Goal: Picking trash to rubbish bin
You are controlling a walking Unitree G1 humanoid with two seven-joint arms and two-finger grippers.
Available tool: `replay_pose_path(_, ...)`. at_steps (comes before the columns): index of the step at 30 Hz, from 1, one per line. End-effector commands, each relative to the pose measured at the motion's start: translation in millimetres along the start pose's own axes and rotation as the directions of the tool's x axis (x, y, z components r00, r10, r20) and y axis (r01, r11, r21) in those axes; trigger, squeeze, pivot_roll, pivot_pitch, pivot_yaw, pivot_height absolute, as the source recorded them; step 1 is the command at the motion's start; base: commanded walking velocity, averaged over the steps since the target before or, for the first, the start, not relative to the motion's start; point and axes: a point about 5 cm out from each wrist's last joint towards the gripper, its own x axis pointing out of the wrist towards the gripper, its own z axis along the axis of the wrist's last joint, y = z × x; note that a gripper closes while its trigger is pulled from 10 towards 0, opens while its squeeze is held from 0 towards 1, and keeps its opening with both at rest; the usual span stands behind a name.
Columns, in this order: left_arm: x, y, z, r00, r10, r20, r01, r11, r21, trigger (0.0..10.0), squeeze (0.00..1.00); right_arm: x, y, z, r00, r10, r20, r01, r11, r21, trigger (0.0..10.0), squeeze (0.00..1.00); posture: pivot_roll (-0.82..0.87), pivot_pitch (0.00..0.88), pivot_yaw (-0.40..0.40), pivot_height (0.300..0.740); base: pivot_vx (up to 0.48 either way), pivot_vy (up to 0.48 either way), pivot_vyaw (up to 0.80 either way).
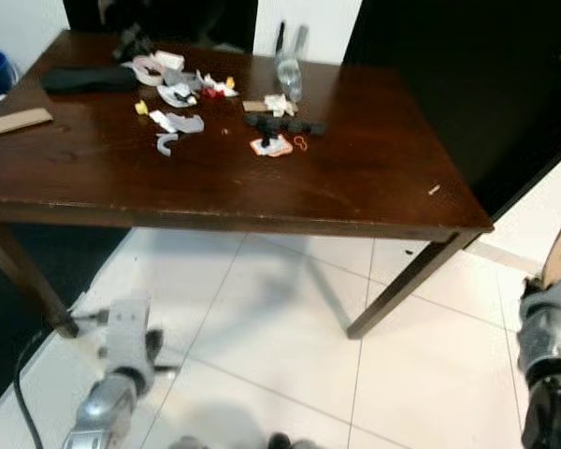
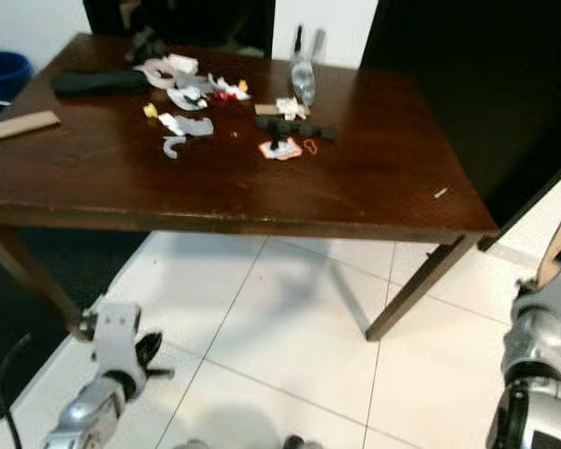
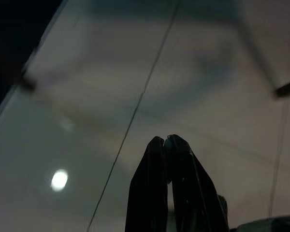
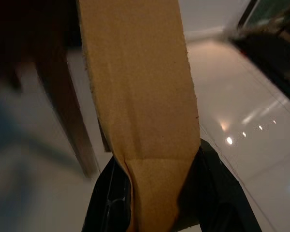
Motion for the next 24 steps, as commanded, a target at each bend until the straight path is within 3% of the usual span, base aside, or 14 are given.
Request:
replay_pose_path(1, -5.3, 0.0, -31.5, 0.995, 0.014, -0.103, -0.014, 1.000, -0.004, 10.0, 0.00, -5.8, -10.1, -26.0, 0.996, -0.033, -0.088, 0.024, 0.995, -0.096, 10.0, 0.00, 0.20, 0.088, -0.118, 0.740, -0.296, 0.000, 0.00)
replay_pose_path(2, -5.3, 0.0, -31.5, 0.995, 0.014, -0.103, -0.014, 1.000, -0.004, 10.0, 0.00, -5.8, -10.1, -26.0, 0.996, -0.033, -0.088, 0.024, 0.995, -0.096, 10.0, 0.00, 0.20, 0.088, -0.118, 0.740, -0.296, 0.000, 0.00)
replay_pose_path(5, -20.1, 13.6, -76.4, 0.954, 0.103, -0.282, -0.113, 0.993, -0.022, 10.0, 0.00, -27.1, -6.7, -82.7, 0.962, -0.005, -0.275, -0.034, 0.990, -0.138, 10.0, 0.00, 0.21, 0.051, -0.125, 0.740, -0.090, 0.000, 0.00)
replay_pose_path(6, -20.1, 13.6, -76.4, 0.954, 0.103, -0.282, -0.113, 0.993, -0.022, 10.0, 0.00, -27.1, -6.7, -82.7, 0.962, -0.005, -0.275, -0.034, 0.990, -0.138, 10.0, 0.00, 0.21, 0.051, -0.125, 0.740, 0.000, 0.000, 0.00)
replay_pose_path(7, -30.9, 19.0, -96.9, 0.915, 0.149, -0.374, -0.166, 0.986, -0.015, 10.0, 0.00, -42.3, -1.1, -111.7, 0.928, 0.030, -0.373, -0.090, 0.985, -0.145, 10.0, 0.00, 0.22, 0.037, -0.128, 0.740, 0.000, 0.000, 0.00)
replay_pose_path(8, -36.1, 20.2, -105.5, 0.895, 0.163, -0.414, -0.186, 0.982, -0.015, 10.0, 0.00, -49.7, 3.3, -123.8, 0.910, 0.052, -0.412, -0.127, 0.979, -0.159, 10.0, 0.00, 0.22, 0.003, -0.135, 0.740, 0.000, 0.000, 0.00)
replay_pose_path(9, -36.1, 20.2, -105.5, 0.895, 0.163, -0.414, -0.186, 0.982, -0.015, 10.0, 0.00, -49.7, 3.3, -123.8, 0.910, 0.052, -0.412, -0.127, 0.979, -0.159, 10.0, 0.00, 0.22, 0.003, -0.135, 0.740, 0.000, 0.000, 0.00)
replay_pose_path(12, -53.7, 17.7, -132.0, 0.827, 0.181, -0.533, -0.231, 0.973, -0.027, 10.0, 0.00, -76.5, 26.4, -158.3, 0.836, 0.148, -0.529, -0.303, 0.928, -0.219, 10.0, 0.00, 0.23, 0.000, -0.134, 0.740, 0.000, 0.000, 0.00)
replay_pose_path(13, -53.7, 17.7, -132.0, 0.827, 0.181, -0.533, -0.231, 0.973, -0.027, 10.0, 0.00, -76.5, 26.4, -158.3, 0.836, 0.148, -0.529, -0.303, 0.928, -0.219, 10.0, 0.00, 0.23, 0.000, -0.134, 0.740, 0.000, 0.000, 0.00)
replay_pose_path(14, -58.8, 13.4, -140.6, 0.802, 0.176, -0.571, -0.235, 0.971, -0.030, 10.0, 0.00, -86.3, 36.7, -168.2, 0.802, 0.188, -0.566, -0.398, 0.876, -0.273, 10.0, 0.00, 0.24, 0.000, -0.135, 0.740, 0.000, 0.000, 0.00)
replay_pose_path(18, -62.8, 3.1, -150.1, 0.764, 0.150, -0.627, -0.198, 0.980, -0.007, 10.0, 0.00, -101.3, 43.8, -183.8, 0.742, 0.206, -0.638, -0.537, 0.753, -0.381, 10.0, 0.00, 0.27, 0.000, -0.141, 0.740, 0.000, 0.000, 0.00)
replay_pose_path(19, -62.8, 3.1, -150.1, 0.764, 0.150, -0.627, -0.198, 0.980, -0.007, 10.0, 0.00, -101.3, 43.8, -183.8, 0.742, 0.206, -0.638, -0.537, 0.753, -0.381, 10.0, 0.00, 0.27, 0.000, -0.141, 0.740, 0.000, 0.000, 0.00)
replay_pose_path(23, -54.0, -8.6, -146.2, 0.775, 0.116, -0.622, -0.101, 0.993, 0.059, 10.0, 0.00, -115.8, 54.6, -195.6, 0.653, 0.257, -0.712, -0.710, 0.536, -0.457, 10.0, 0.00, 0.28, 0.000, -0.145, 0.740, 0.000, 0.000, 0.00)
replay_pose_path(24, -54.0, -8.6, -146.2, 0.775, 0.116, -0.622, -0.101, 0.993, 0.059, 10.0, 0.00, -115.8, 54.6, -195.6, 0.653, 0.257, -0.712, -0.710, 0.536, -0.457, 10.0, 0.00, 0.28, 0.000, -0.145, 0.740, 0.000, 0.000, 0.00)
